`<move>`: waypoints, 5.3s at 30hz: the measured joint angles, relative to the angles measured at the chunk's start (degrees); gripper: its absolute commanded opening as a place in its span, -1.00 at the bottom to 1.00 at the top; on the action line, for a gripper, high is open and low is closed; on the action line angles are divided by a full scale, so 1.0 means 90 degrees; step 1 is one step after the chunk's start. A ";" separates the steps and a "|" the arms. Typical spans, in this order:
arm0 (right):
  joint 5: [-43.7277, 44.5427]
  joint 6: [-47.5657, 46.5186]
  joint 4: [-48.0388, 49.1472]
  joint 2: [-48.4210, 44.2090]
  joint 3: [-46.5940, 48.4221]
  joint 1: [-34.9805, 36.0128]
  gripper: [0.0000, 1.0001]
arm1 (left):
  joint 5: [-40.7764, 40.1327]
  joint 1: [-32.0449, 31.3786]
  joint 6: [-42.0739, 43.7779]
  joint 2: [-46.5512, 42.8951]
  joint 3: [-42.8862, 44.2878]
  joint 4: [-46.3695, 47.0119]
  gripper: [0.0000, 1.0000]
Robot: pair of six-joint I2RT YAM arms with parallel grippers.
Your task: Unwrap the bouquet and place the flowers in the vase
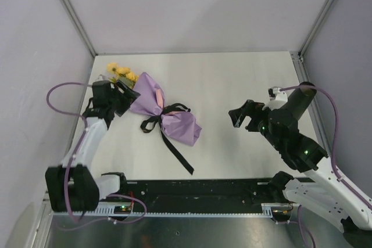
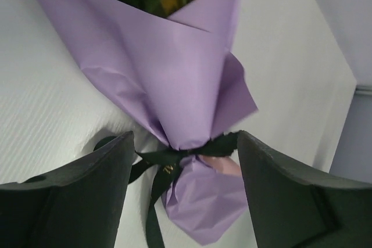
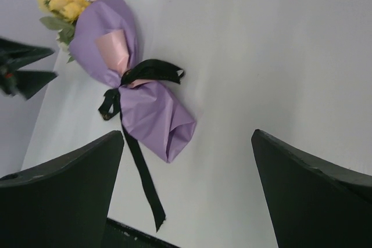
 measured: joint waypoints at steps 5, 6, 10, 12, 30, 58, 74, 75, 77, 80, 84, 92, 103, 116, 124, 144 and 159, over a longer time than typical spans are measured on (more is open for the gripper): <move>-0.0546 -0.0168 0.0386 -0.0272 -0.0323 0.0000 0.97 | -0.0039 0.0041 -0.0464 0.1241 0.0340 0.0027 0.43; -0.0629 -0.0185 0.0452 -0.0272 -0.0330 0.0000 0.97 | -0.0041 0.0039 -0.0515 0.1362 0.0340 0.0024 0.43; -0.0852 -0.0211 0.0767 -0.0134 -0.0330 0.0000 0.95 | -0.0078 0.0019 -0.0607 0.1661 0.0340 0.0012 0.42; -0.0891 -0.0209 0.0860 0.0027 -0.0333 0.0000 0.95 | -0.0080 -0.0005 -0.0612 0.1717 0.0340 0.0046 0.41; -0.1443 0.0556 0.2540 0.1756 -0.0818 0.0527 0.59 | 0.0505 -0.0080 -0.0767 0.2487 0.0318 0.0797 -0.47; -0.0211 0.0746 0.5438 0.7252 0.0610 0.3045 -0.02 | 0.1445 -0.0080 -0.0831 0.1724 -0.0539 0.0962 -1.00; 0.0862 0.0843 0.4860 0.7798 0.1010 0.3099 -0.22 | 0.1489 -0.0080 -0.1149 0.1501 -0.0763 0.0979 -1.00; 0.0918 0.0840 0.4830 0.7817 0.1018 0.3104 -0.25 | 0.1484 -0.0080 -0.1161 0.1486 -0.0777 0.0984 -1.00; 0.1018 0.0840 0.4772 0.7856 0.1027 0.3106 -0.31 | 0.1481 -0.0080 -0.1185 0.1440 -0.0814 0.0991 -1.00; 0.1100 0.0816 0.4709 0.7881 0.1027 0.3116 -0.37 | 0.1447 -0.0080 -0.1222 0.1406 -0.0840 0.0991 -1.00; 0.1178 0.0787 0.4719 0.7919 0.1027 0.3123 -0.40 | 0.1430 -0.0080 -0.1263 0.1389 -0.0845 0.0993 -1.00; 0.1217 0.0617 0.4845 0.8072 0.1066 0.3128 -0.97 | 0.1372 -0.0080 -0.1263 0.1382 -0.0845 0.0996 -1.00; 0.0991 0.0197 0.4532 0.6866 0.1005 0.3143 -1.00 | 0.1209 -0.0083 -0.1188 0.1358 -0.0843 0.0993 -1.00; 0.1695 0.0017 0.4065 0.5127 0.0425 0.3077 -1.00 | 0.1086 -0.0175 -0.0680 0.1251 -0.0675 0.0767 -1.00; 0.1826 0.0109 0.3951 0.4481 -0.0177 0.2919 -1.00 | 0.0792 -0.0187 -0.0457 0.1251 -0.0675 0.0556 -1.00; 0.1991 0.0410 0.2936 0.2159 -0.0860 0.1710 -1.00 | 0.0391 -0.0187 -0.0017 0.1311 -0.0437 0.0289 -1.00; 0.2696 0.0090 0.1889 0.0209 -0.0916 0.0738 -1.00 | -0.0119 -0.0185 0.0253 0.1450 -0.0316 -0.0012 -1.00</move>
